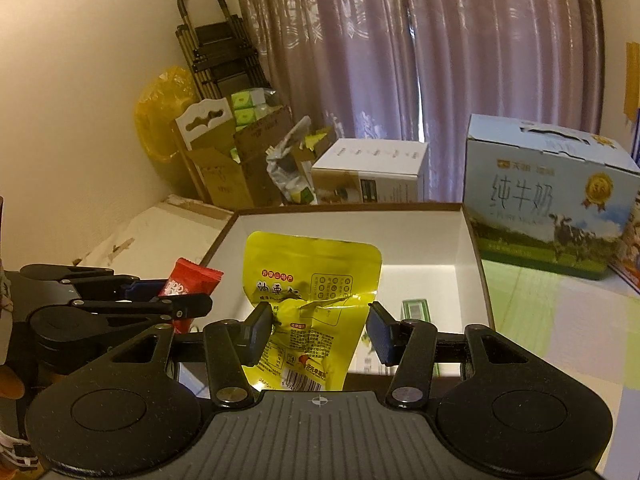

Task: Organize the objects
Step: 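Carry the red packet and yellow pouch up over the brown box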

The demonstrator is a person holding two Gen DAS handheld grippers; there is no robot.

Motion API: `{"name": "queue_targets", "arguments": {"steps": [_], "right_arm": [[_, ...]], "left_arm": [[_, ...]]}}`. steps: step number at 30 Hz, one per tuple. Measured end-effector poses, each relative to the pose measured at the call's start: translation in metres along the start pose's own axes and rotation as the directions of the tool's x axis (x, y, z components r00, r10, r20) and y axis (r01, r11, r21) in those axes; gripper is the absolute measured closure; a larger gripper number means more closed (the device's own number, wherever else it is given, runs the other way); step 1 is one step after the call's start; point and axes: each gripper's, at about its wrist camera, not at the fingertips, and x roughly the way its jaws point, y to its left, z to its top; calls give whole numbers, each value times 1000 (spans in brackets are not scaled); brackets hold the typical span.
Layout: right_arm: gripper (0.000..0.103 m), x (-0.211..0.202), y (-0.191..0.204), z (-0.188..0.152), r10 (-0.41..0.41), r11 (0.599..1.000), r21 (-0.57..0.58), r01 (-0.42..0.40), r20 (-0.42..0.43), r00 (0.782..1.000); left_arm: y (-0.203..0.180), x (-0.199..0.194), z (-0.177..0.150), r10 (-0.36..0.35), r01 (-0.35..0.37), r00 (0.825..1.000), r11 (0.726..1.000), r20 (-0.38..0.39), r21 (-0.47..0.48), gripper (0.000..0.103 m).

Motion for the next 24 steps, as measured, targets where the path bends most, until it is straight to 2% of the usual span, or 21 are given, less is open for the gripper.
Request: {"name": "queue_targets", "arguments": {"steps": [10,24], "right_arm": [[55,50,-11,23,1,1000,9,-1,-37,999],[55,135,-30,40,35,998,64,-26,-146,989]], "left_arm": [[9,39,19,6,-6,999,1000,-34,-12,80],[32,105,33,25,-29,993,999,-113,-27,80]]}}
